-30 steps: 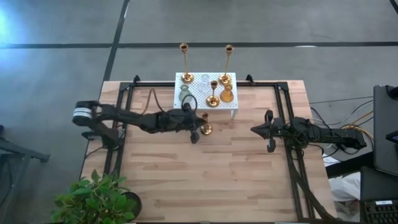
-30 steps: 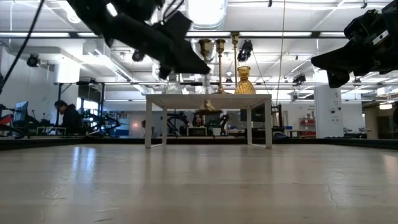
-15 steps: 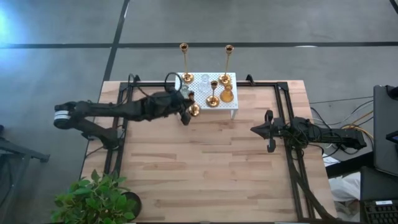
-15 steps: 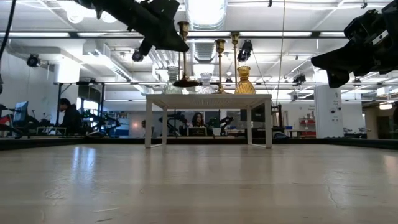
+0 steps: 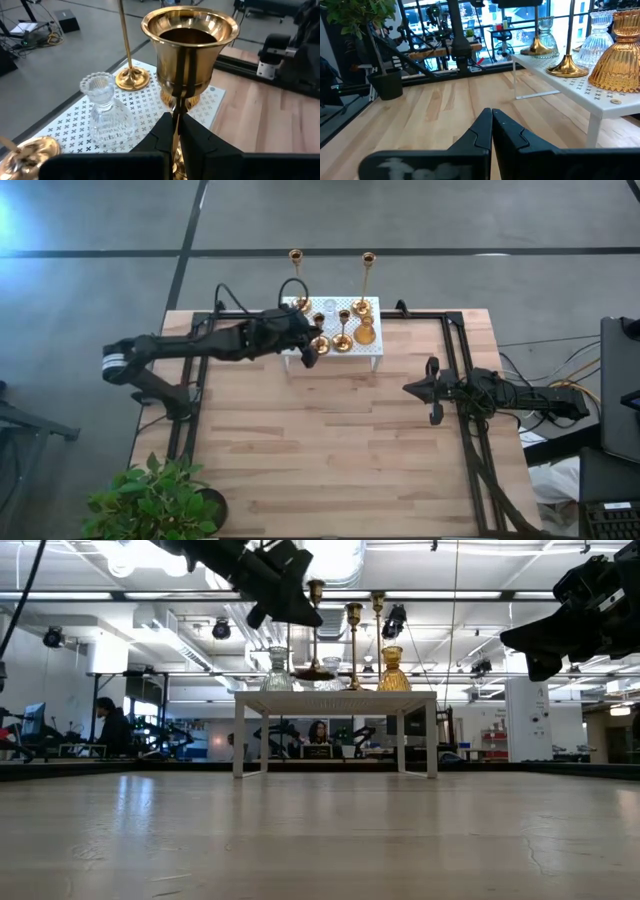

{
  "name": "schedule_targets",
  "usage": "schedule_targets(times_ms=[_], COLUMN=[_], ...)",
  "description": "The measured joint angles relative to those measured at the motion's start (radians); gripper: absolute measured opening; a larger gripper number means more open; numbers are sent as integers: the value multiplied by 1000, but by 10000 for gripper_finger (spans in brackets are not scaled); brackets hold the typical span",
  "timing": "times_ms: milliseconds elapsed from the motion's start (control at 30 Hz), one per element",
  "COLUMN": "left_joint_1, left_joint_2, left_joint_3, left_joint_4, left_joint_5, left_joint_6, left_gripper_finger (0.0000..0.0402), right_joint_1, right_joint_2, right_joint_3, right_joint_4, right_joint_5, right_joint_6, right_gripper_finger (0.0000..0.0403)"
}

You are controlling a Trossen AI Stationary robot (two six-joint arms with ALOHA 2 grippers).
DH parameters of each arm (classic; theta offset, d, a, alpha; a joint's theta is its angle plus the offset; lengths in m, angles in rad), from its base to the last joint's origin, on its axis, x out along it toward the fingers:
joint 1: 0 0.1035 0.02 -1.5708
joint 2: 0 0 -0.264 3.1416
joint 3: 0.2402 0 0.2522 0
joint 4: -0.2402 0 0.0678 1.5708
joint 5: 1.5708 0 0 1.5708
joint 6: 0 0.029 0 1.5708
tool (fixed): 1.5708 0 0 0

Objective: Pick & Place candle stick holders
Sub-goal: Put the gold candlestick on the shelf

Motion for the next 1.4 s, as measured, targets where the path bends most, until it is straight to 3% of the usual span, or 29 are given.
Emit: schedule_targets(times_ms=[700, 1400], left_joint_1=[87, 87], left_joint_2=[59, 57], left_joint_3=[-18, -31], left_joint_4=[48, 55], left_joint_5=[32, 70], left_joint_6=[9, -37], left_gripper_finger=[18, 18], right_joint_1=[0, 0], right_joint_2=[0, 0], right_joint_3=[0, 0], right_joint_4=[0, 0], right_joint_5=[0, 0], right_joint_6=[0, 0], right_gripper_finger=[8, 8])
